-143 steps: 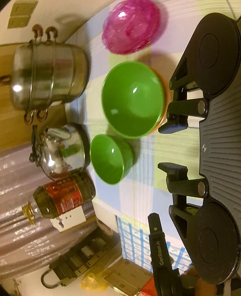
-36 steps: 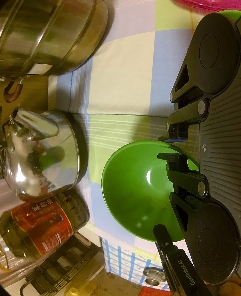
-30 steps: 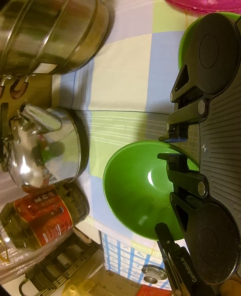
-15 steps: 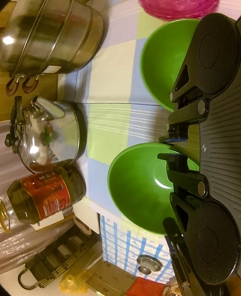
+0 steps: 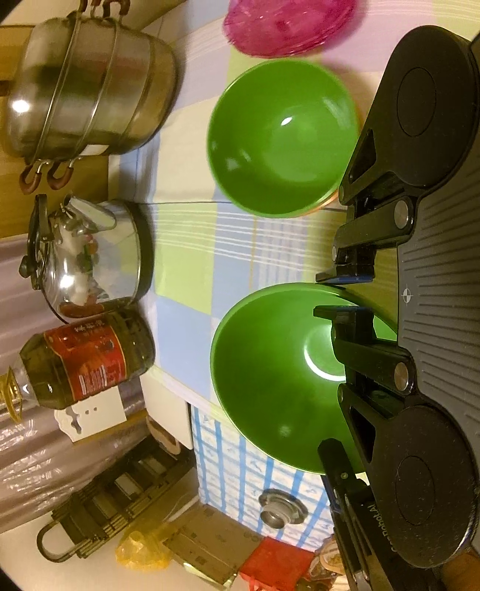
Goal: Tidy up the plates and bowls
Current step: 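Lift the green bowl with both grippers and carry it toward the bowl stack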
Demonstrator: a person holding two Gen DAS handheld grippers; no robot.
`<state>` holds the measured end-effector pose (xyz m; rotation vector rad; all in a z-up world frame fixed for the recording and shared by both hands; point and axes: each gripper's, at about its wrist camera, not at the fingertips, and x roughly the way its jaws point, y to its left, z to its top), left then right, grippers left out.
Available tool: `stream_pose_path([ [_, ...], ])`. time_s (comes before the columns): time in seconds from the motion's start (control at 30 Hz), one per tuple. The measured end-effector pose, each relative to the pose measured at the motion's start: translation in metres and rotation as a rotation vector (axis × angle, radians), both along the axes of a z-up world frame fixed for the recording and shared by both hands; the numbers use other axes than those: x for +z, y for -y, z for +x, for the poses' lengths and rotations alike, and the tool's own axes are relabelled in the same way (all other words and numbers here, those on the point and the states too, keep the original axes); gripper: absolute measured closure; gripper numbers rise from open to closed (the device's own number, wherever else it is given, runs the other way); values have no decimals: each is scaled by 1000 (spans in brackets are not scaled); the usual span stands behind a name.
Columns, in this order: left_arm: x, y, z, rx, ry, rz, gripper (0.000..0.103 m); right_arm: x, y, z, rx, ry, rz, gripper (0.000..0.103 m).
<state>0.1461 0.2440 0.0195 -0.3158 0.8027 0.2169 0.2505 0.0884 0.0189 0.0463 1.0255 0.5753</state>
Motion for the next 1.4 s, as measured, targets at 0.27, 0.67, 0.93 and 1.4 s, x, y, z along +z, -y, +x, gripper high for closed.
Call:
stream_pose_path([
  [0.27,5,28,-26,-38,-5,1,92,3,32,-34,-28,-5,11,92],
  [0.67,3,87,-43,-142,-23,3,92,5,97,-73,-121,-25,14,92],
  [0.93,2,122,-40,-216,-35,4,92,4,135,-87,-182,-21,11,92],
  [1.4,-2,154,-28,-290,-54,4,92,4,176,-93,-262,-35,14,92],
])
